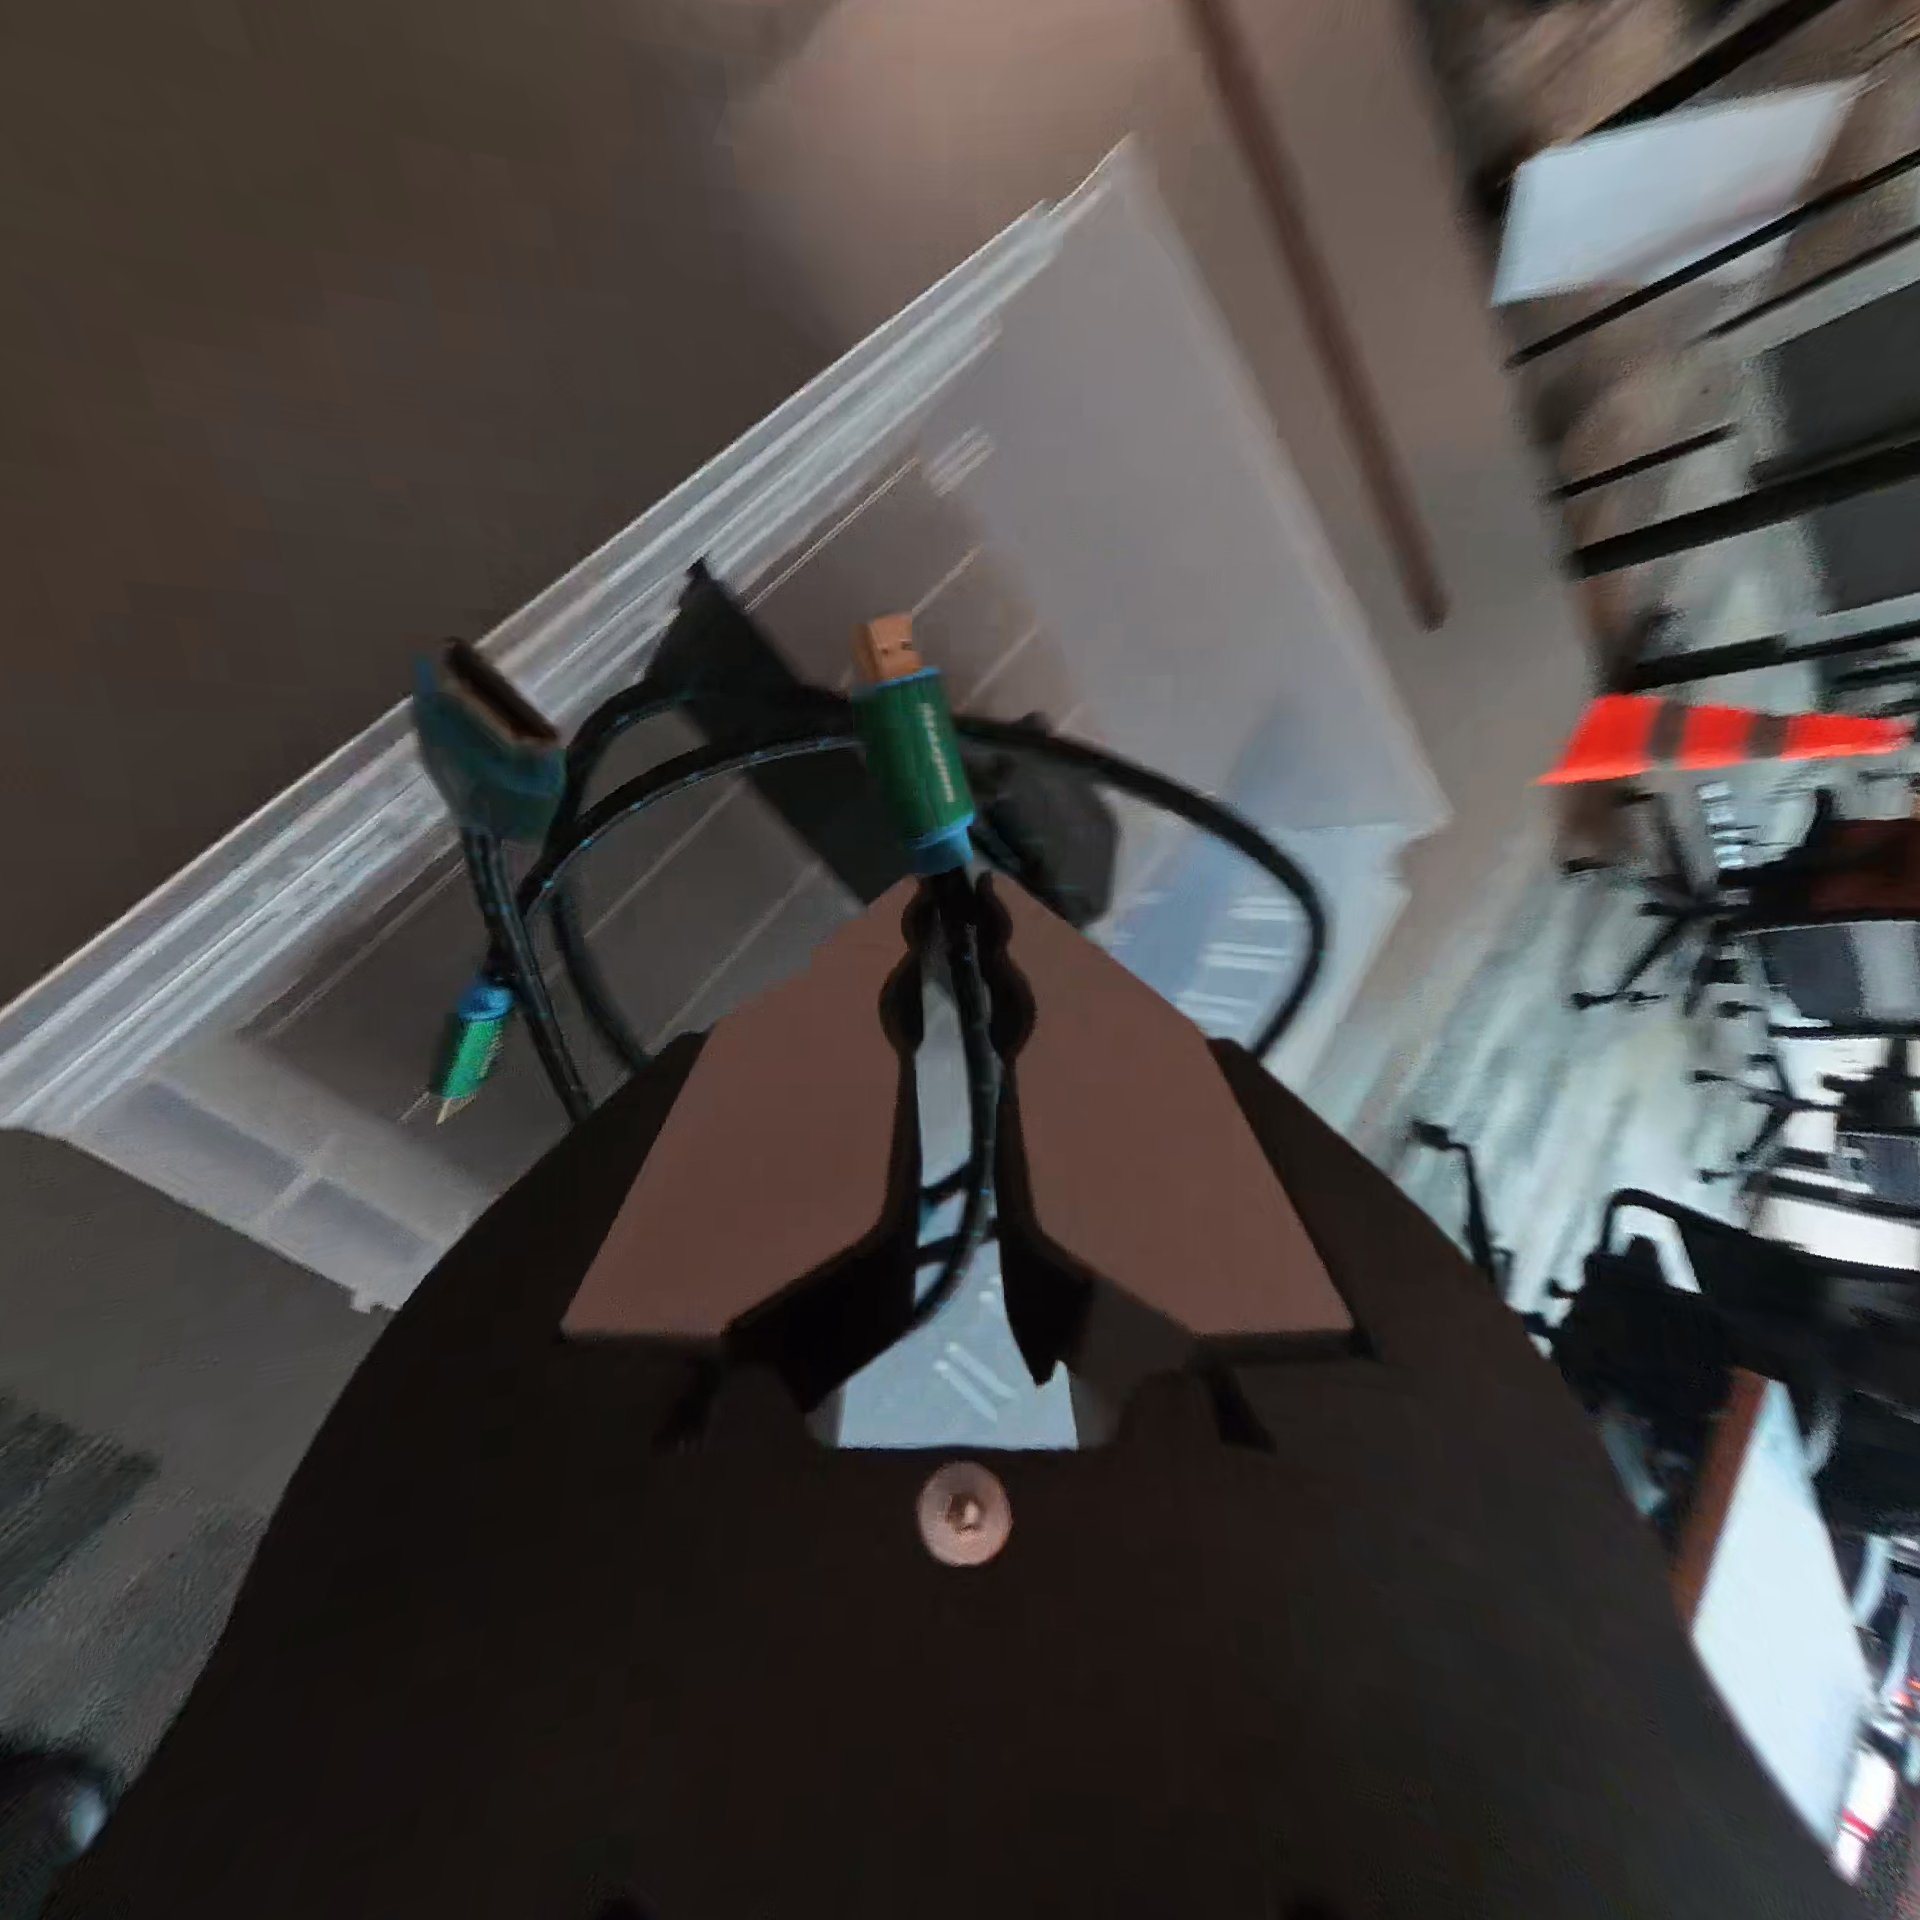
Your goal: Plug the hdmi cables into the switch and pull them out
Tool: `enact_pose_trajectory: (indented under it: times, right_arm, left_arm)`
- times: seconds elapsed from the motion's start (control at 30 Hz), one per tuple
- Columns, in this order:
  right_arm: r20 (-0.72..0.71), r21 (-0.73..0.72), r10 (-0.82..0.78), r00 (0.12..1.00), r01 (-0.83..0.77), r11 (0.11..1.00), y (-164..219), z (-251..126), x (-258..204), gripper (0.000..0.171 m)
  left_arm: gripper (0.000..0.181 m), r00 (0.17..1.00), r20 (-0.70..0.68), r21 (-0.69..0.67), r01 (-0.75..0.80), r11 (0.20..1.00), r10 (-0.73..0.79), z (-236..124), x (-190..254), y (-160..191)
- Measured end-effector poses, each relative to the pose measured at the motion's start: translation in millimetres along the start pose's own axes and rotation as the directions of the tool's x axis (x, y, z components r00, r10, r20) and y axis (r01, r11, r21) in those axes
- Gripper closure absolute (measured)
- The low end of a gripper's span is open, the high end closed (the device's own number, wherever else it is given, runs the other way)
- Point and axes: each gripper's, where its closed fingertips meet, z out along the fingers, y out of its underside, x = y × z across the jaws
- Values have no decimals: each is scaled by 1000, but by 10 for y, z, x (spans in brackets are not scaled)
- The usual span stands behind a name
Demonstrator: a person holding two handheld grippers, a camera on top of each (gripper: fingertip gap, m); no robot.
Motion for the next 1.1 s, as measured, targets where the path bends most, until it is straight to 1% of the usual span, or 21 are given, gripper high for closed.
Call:
enact_pose_trajectory:
  times: [0.07,0.1,0.17,0.23,0.3,0.33,0.43,0.5,0.53,0.6,0.63,0.7,0.77,0.83,0.93,1.0,1.03,1.07,1.1]
  right_arm:
    - [64,-32,-4,998,6,999,67,224,-163,165]
    - [66,-20,1,998,0,1000,51,296,-190,164]
    - [73,7,42,996,-43,999,1,322,-172,164]
    - [114,-16,92,989,-91,996,9,312,-164,162]
    - [144,-41,117,983,-113,993,0,248,-144,147]
    - [152,-32,126,980,-122,992,-42,194,-128,143]
    - [136,39,148,980,-155,987,-245,-6,-18,134]
    - [81,91,169,982,-176,980,-400,-139,122,133]
    - [54,131,187,981,-193,972,-507,-209,188,134]
    - [82,265,227,970,-241,934,-844,-361,193,132]
    - [131,344,238,962,-270,899,-1054,-441,133,130]
    - [280,460,217,935,-329,825,-1482,-585,-113,126]
    - [425,517,142,894,-369,772,-1892,-682,-467,116]
    - [515,544,49,856,-371,753,-2246,-712,-839,112]
    - [594,554,-75,801,-340,760,-2669,-639,-1364,105]
    - [638,523,-122,760,-312,793,-2853,-515,-1665,99]
    - [636,502,-133,760,-277,819,-2903,-410,-1770,99]
    - [624,484,-147,767,-232,844,-2931,-301,-1855,103]
    - [607,468,-173,776,-172,867,-2930,-205,-1928,119]
  left_arm:
    - [165,999,4,-5,-32,999,32,13,16,7]
    - [165,998,8,-9,-56,998,56,22,27,14]
    - [165,994,2,-19,-110,994,110,46,75,25]
    - [165,987,-18,-19,-162,987,161,70,151,24]
    - [165,977,-36,-10,-211,977,211,82,227,10]
    - [165,973,-47,-4,-227,974,226,83,262,0]
    - [165,971,-61,19,-229,973,229,75,311,-49]
    - [165,972,-61,27,-225,974,226,70,311,-62]
    - [165,973,-62,25,-223,974,224,72,308,-56]
    - [165,971,-74,18,-225,974,225,80,320,-35]
    - [165,970,-88,16,-227,974,228,85,342,-24]
    - [165,965,-120,14,-234,972,234,99,399,-4]
    - [165,957,-148,11,-252,968,251,113,460,19]
    - [164,949,-174,0,-268,963,264,132,516,54]
    - [164,939,-200,-19,-289,957,280,164,571,114]
    - [164,936,-208,-33,-296,955,283,190,588,154]
    - [164,936,-214,-42,-295,955,280,205,598,176]
    - [165,936,-221,-52,-290,955,273,222,609,201]
    - [165,939,-230,-70,-278,958,256,247,621,240]
